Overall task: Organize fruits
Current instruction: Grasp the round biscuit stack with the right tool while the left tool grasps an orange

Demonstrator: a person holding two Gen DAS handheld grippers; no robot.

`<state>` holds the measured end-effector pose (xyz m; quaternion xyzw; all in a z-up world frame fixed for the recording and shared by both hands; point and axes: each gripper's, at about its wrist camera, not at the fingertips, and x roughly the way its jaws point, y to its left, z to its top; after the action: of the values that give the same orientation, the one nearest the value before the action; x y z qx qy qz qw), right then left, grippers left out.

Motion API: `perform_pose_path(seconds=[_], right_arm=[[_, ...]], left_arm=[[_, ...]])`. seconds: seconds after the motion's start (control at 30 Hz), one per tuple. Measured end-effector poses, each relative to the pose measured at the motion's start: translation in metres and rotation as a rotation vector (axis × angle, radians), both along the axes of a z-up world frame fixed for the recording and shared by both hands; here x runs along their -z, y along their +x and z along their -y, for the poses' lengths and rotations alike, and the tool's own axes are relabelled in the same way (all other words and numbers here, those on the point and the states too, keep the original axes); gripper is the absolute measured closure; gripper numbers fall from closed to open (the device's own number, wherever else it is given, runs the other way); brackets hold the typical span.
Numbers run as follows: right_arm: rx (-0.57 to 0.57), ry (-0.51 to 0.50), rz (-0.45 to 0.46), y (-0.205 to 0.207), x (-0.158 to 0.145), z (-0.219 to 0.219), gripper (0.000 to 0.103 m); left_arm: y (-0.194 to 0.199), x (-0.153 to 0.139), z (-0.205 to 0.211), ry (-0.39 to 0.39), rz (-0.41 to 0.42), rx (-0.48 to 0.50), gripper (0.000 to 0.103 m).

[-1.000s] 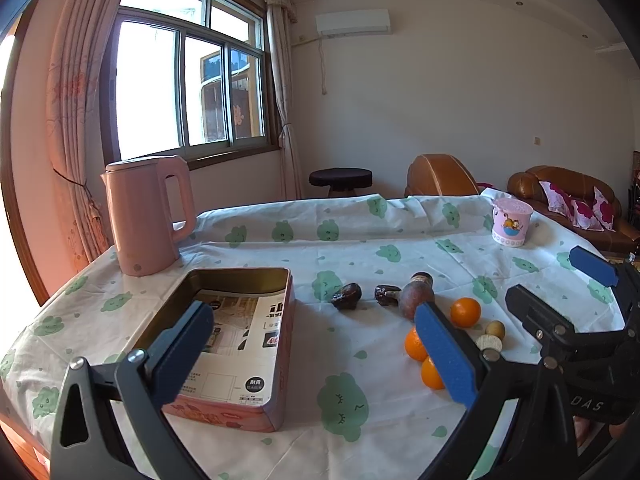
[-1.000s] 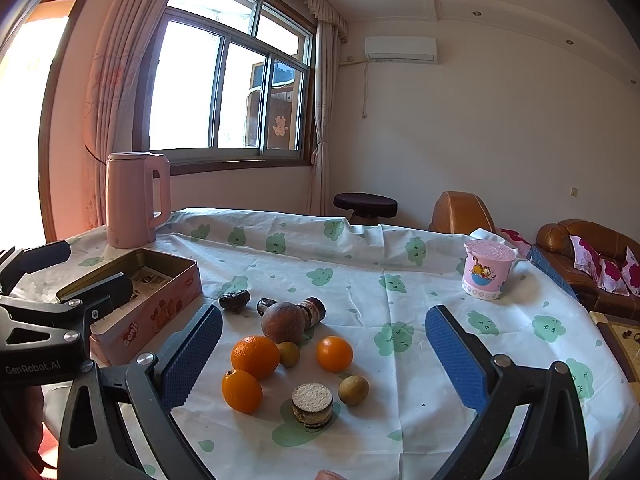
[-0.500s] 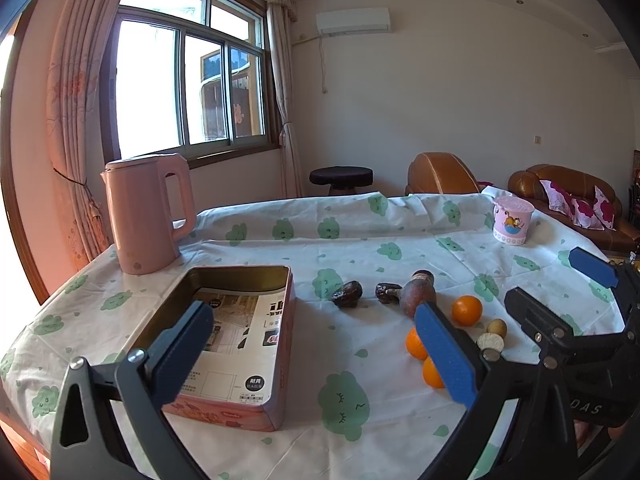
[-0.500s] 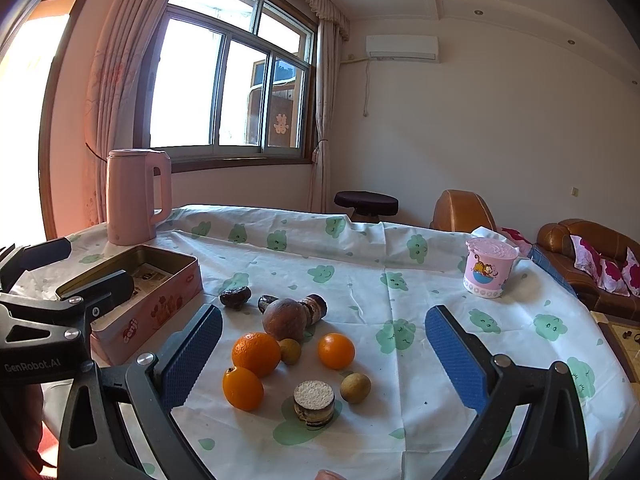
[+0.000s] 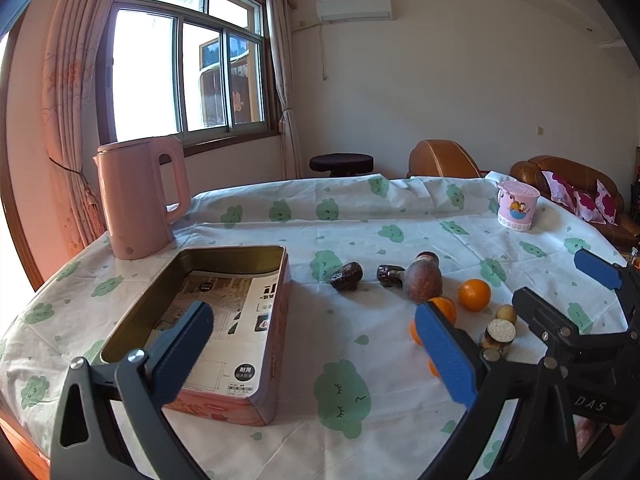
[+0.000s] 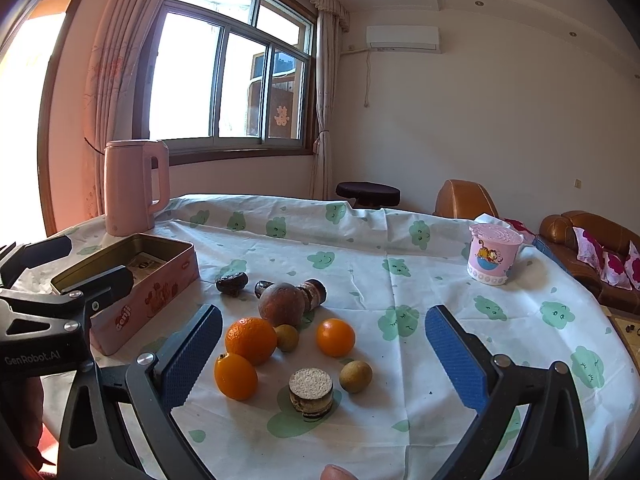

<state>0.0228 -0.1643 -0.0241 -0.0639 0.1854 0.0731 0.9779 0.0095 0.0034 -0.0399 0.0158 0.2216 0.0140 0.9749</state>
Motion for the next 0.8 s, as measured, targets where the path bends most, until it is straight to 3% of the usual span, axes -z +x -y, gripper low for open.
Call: perform_pose_path(seconds=[0.23, 0.43, 0.53, 0.8], right_arm=[[0.027, -0.031, -0.083, 0.016, 0.019, 0.008, 0.004], [-0.014, -0.061, -0.172, 0.024, 0.033, 0.004, 0.026], [-0.031, -0.081, -0.198, 0.025, 0.036, 0.001, 0.028], [-0.113, -0.154, -0.304, 0.032, 0.049, -0.011, 0.060]], left_arm=[[0.012, 0.015, 0.006, -0.026, -0.074, 0.047, 0.000], [0.017, 0.018, 0.012, -0.044, -0.099, 0.076, 0.000], [0.019, 0.019, 0.014, -0.044, -0.111, 0.087, 0.000], [0.021, 0.019, 0.021, -0.034, -0.123, 0.117, 0.004]])
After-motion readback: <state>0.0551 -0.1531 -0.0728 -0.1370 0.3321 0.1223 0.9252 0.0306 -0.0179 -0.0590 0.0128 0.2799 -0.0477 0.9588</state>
